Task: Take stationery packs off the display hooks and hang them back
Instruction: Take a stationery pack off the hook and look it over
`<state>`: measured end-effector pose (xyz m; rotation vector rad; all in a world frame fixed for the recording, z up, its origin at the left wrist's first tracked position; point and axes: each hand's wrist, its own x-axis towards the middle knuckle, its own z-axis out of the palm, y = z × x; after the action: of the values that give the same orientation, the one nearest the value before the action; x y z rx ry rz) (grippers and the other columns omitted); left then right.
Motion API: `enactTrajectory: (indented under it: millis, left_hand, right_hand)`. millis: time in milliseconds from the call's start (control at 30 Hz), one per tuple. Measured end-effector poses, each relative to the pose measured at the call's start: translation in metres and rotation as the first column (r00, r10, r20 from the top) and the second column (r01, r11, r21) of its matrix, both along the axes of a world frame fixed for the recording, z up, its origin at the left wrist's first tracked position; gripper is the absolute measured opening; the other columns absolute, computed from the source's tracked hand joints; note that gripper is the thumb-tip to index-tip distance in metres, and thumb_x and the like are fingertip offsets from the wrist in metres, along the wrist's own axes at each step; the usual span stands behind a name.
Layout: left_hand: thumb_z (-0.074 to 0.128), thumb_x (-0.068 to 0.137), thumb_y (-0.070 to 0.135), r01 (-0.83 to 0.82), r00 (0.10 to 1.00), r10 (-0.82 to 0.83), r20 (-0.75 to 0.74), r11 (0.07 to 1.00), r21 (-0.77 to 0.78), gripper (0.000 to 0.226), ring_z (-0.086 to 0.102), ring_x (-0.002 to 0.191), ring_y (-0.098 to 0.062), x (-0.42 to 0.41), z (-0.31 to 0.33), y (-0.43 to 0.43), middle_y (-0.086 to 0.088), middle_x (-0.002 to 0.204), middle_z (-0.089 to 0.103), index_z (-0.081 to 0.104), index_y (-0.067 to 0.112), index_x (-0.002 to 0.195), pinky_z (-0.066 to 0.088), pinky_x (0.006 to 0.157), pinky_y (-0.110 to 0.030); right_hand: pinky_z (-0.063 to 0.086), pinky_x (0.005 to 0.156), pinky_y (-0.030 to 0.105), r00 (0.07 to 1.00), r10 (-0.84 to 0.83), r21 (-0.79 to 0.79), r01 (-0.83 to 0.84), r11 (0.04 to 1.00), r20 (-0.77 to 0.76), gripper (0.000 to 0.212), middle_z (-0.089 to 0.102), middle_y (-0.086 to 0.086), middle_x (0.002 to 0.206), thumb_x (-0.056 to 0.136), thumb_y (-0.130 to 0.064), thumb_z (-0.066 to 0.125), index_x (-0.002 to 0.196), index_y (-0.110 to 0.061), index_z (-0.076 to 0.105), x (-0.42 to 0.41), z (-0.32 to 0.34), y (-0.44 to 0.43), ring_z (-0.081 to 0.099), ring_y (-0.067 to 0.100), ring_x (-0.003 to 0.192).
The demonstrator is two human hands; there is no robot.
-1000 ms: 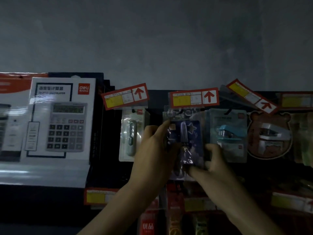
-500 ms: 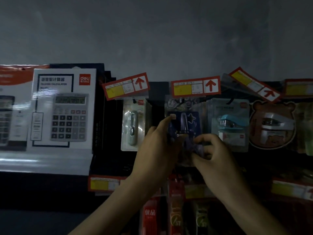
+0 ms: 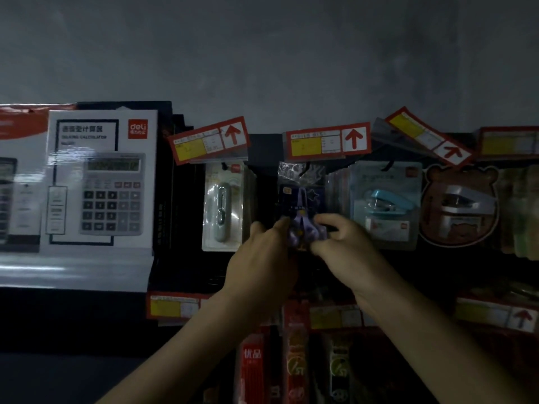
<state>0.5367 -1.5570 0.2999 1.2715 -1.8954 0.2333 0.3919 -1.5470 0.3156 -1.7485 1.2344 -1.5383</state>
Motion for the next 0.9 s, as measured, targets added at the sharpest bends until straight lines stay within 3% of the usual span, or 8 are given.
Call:
enactTrajectory:
  millis: [133,333,467,567,633,700,800,900]
  left_hand:
    - [0.062,0.099,0.021,-0.03,0.997,0.02,0.076,0.991,0.133,0.074,0.056,0.121,-0.04,-0.004,-0.001,-0.008,-0.016,0.14,0.043,0.021,0.023,0.161,0.052,0.096,-0.045]
    - [0.063,0.097,0.016,-0.023,0.996,-0.005,0.094,0.954,0.299,0.085,0.048,0.132,-0.046,-0.008,0.001,-0.028,-0.024,0.15,0.041,0.008,0.016,0.163,0.046,0.106,-0.055]
    - [0.063,0.093,0.022,-0.008,0.997,-0.019,0.077,0.942,0.334,0.084,0.056,0.125,-0.044,-0.011,0.001,-0.034,-0.021,0.143,0.049,0.014,0.018,0.161,0.048,0.105,-0.051]
    - [0.058,0.095,0.019,-0.033,0.992,-0.003,0.124,0.957,0.29,0.078,0.058,0.118,-0.042,-0.011,0.003,-0.033,-0.022,0.139,0.053,0.017,0.018,0.161,0.051,0.101,-0.05]
    - [0.059,0.097,0.022,-0.046,0.974,-0.009,0.226,0.97,0.238,0.08,0.056,0.12,-0.042,-0.011,0.007,-0.027,-0.02,0.145,0.049,0.012,0.02,0.162,0.05,0.101,-0.049]
    - [0.058,0.1,0.023,-0.068,0.965,0.025,0.263,0.986,0.153,0.079,0.057,0.118,-0.041,-0.015,0.015,-0.019,-0.017,0.14,0.05,0.01,0.024,0.163,0.051,0.094,-0.045]
    - [0.054,0.102,0.028,-0.123,0.96,0.142,0.243,0.988,-0.091,0.075,0.057,0.119,-0.036,-0.03,0.029,-0.012,-0.014,0.14,0.049,0.009,0.028,0.163,0.048,0.089,-0.044]
    - [0.047,0.104,0.044,-0.177,0.937,0.243,0.253,0.95,-0.255,0.069,0.042,0.14,-0.037,-0.041,0.039,-0.02,-0.015,0.158,0.036,0.013,0.026,0.162,0.04,0.107,-0.046]
  right_hand:
    - [0.038,0.071,0.018,0.996,0.034,0.083,-0.027,0.996,-0.08,0.054,0.052,-0.018,0.1,0.1,-0.002,0.051,0.148,-0.026,0.045,0.007,-0.001,-0.005,0.048,-0.002,0.086]
    - [0.046,0.08,0.025,0.986,0.009,0.166,0.019,0.986,-0.169,0.047,0.057,-0.001,0.117,0.102,-0.005,0.047,0.147,-0.019,0.046,0.005,0.005,-0.012,0.051,0.009,0.09]
    - [0.04,0.067,0.017,0.976,0.007,0.176,0.032,0.984,-0.218,0.046,0.052,-0.011,0.095,0.102,-0.007,0.049,0.146,-0.02,0.047,-0.002,0.004,-0.015,0.049,0.002,0.083]
    - [0.045,0.07,0.018,0.956,-0.017,0.131,0.058,0.99,-0.294,0.054,0.055,-0.008,0.107,0.1,-0.005,0.046,0.151,-0.022,0.042,-0.005,0.002,-0.014,0.054,0.006,0.091]
    - [0.055,0.083,0.031,0.913,-0.077,0.077,0.118,0.99,-0.401,0.052,0.059,0.0,0.124,0.098,-0.007,0.045,0.148,-0.023,0.045,-0.006,-0.003,-0.008,0.06,0.017,0.103]
    - [0.057,0.087,0.04,0.827,-0.185,-0.047,0.189,0.981,-0.53,0.035,0.066,0.005,0.115,0.095,-0.007,0.047,0.125,-0.021,0.058,-0.008,-0.011,0.0,0.064,0.024,0.101]
    - [0.051,0.07,0.033,0.704,-0.352,-0.211,0.283,0.936,-0.617,0.014,0.061,-0.002,0.089,0.092,-0.01,0.054,0.09,-0.024,0.055,-0.012,-0.025,0.014,0.061,0.02,0.083]
    - [0.052,0.064,0.034,0.721,-0.404,-0.314,0.265,0.912,-0.564,0.01,0.064,-0.011,0.087,0.092,-0.023,0.06,0.096,-0.031,0.057,-0.015,-0.031,0.026,0.063,0.015,0.079]
